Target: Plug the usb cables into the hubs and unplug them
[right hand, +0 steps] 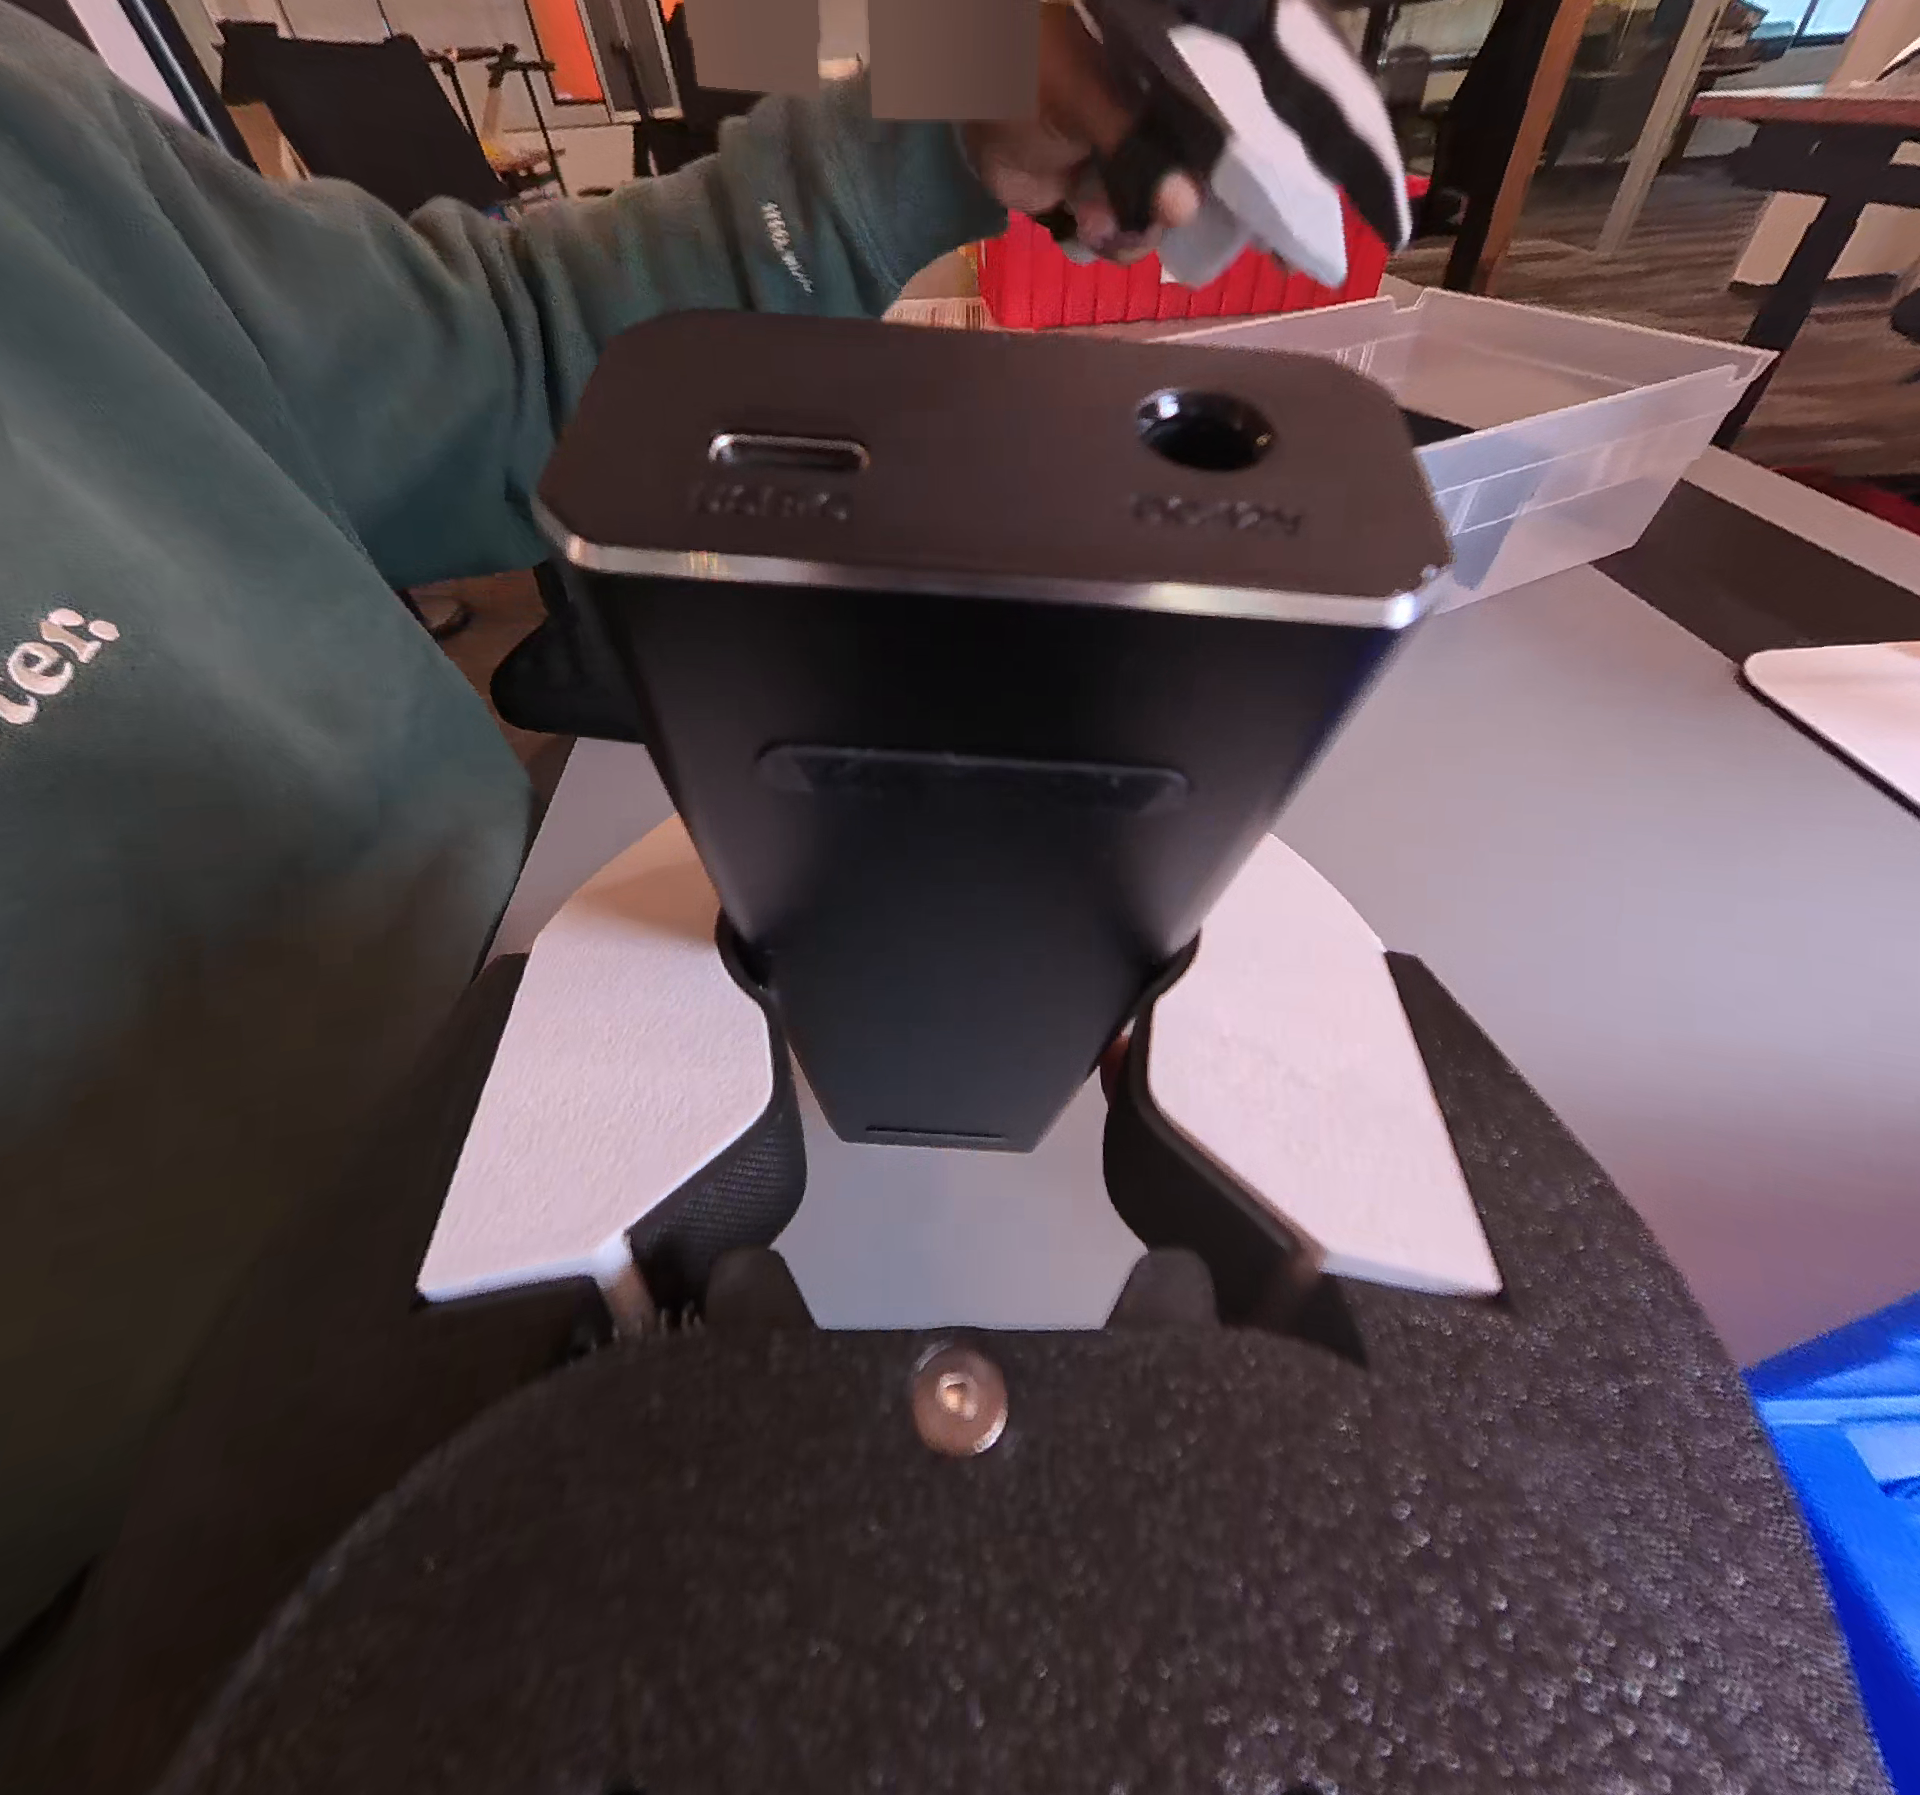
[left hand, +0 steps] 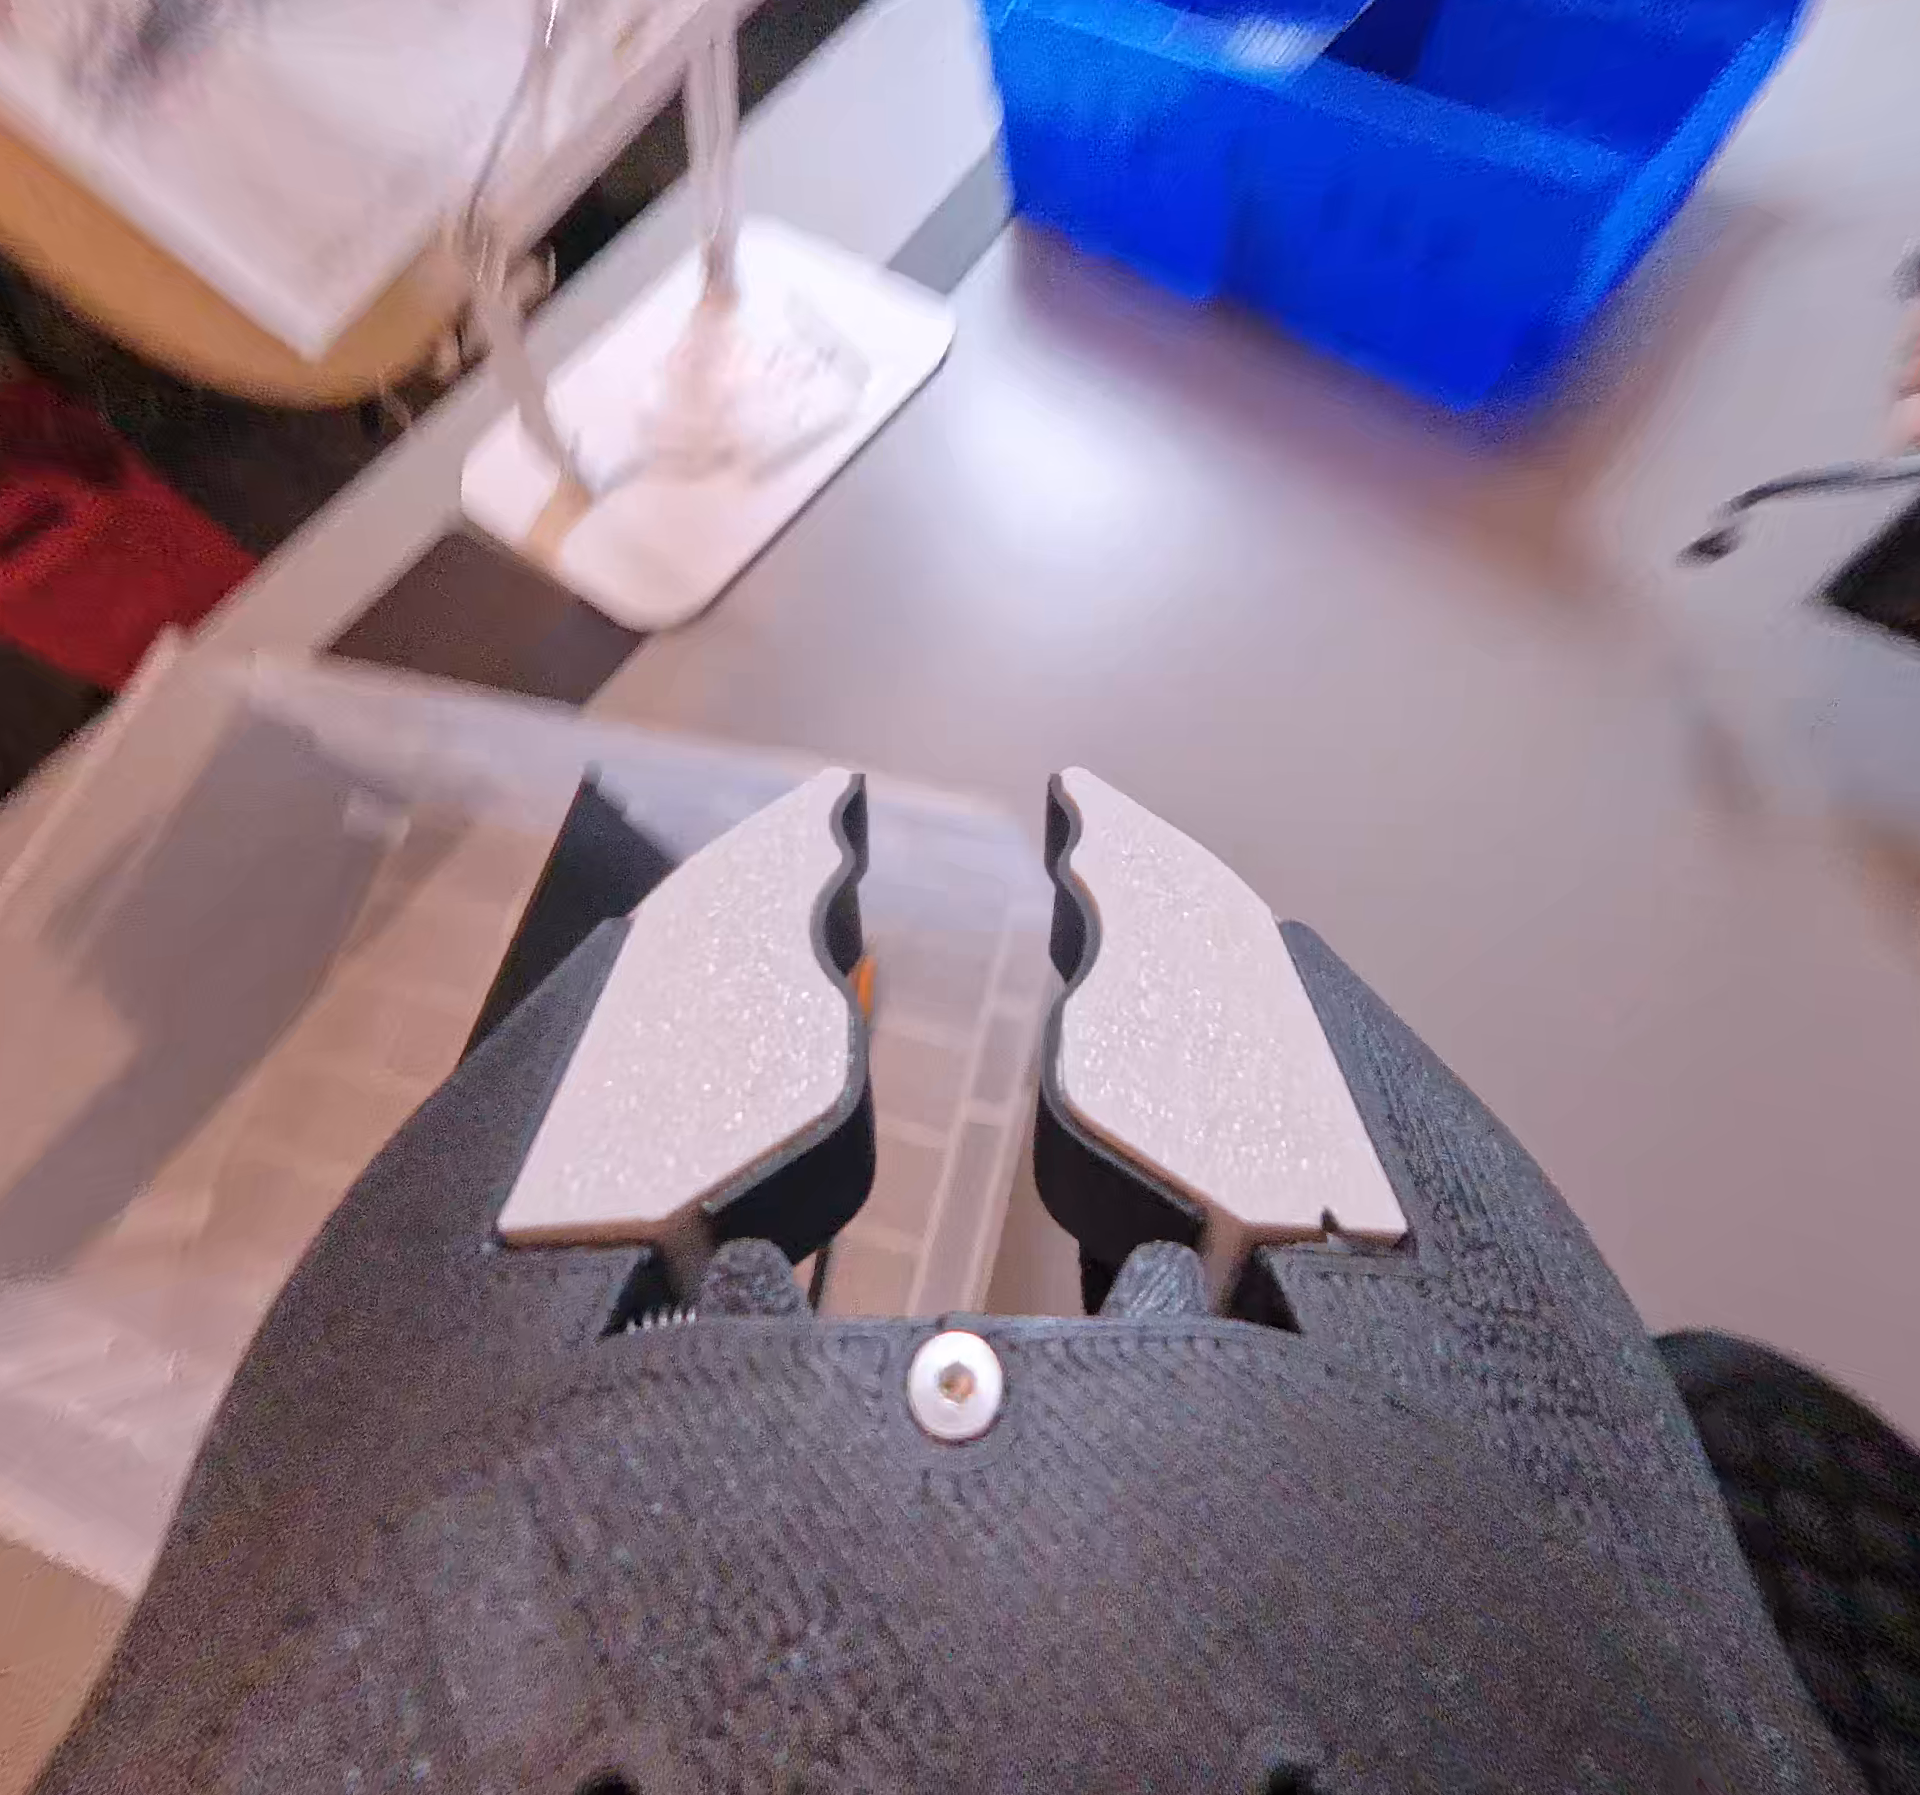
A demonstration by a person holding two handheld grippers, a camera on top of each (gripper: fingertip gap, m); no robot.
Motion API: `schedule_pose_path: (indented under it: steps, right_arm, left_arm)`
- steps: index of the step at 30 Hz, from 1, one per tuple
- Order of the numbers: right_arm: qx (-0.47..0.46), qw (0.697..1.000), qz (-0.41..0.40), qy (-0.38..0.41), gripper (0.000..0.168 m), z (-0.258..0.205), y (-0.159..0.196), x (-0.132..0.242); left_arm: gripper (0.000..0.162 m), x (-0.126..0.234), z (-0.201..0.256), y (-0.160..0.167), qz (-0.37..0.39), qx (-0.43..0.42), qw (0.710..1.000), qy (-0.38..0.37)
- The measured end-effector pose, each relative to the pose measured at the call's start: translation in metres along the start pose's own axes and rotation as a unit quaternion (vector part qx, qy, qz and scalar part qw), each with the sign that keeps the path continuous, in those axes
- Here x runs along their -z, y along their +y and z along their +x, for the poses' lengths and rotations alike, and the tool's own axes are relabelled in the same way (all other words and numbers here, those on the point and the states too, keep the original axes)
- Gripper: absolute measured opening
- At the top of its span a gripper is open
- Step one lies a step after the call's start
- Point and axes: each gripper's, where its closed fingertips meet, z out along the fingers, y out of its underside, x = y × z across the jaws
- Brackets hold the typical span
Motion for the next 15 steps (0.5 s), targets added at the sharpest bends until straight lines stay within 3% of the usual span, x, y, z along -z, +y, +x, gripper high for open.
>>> schedule_pose_path:
  steps: [3,7,12,13,14,15]
  right_arm:
    - [-0.003,1.0,-0.002,-0.001,0.071,0.001,0.003,-0.001]
    - [-0.011,1.0,-0.004,-0.001,0.071,0.004,0.006,-0.002]
    - [-0.024,1.0,0.001,-0.003,0.071,0.007,0.007,-0.001]
    - [-0.026,1.0,0.003,-0.003,0.071,0.008,0.007,0.0]
    - [-0.028,1.0,0.006,-0.003,0.071,0.008,0.007,0.001]
    - [-0.029,1.0,0.008,-0.003,0.071,0.009,0.006,0.002]
  left_arm:
    - [0.029,-0.023,-0.022,0.059,-0.098,0.035,0.994,0.041]
    - [0.033,-0.05,-0.028,0.112,-0.208,0.026,0.976,0.061]
    - [0.031,-0.068,-0.038,0.148,-0.292,0.007,0.954,0.065]
    - [0.028,-0.07,-0.039,0.155,-0.309,-0.006,0.949,0.063]
    - [0.009,-0.072,-0.037,0.151,-0.297,-0.007,0.952,0.07]
    - [0.007,-0.073,-0.042,0.15,-0.296,-0.027,0.953,0.055]
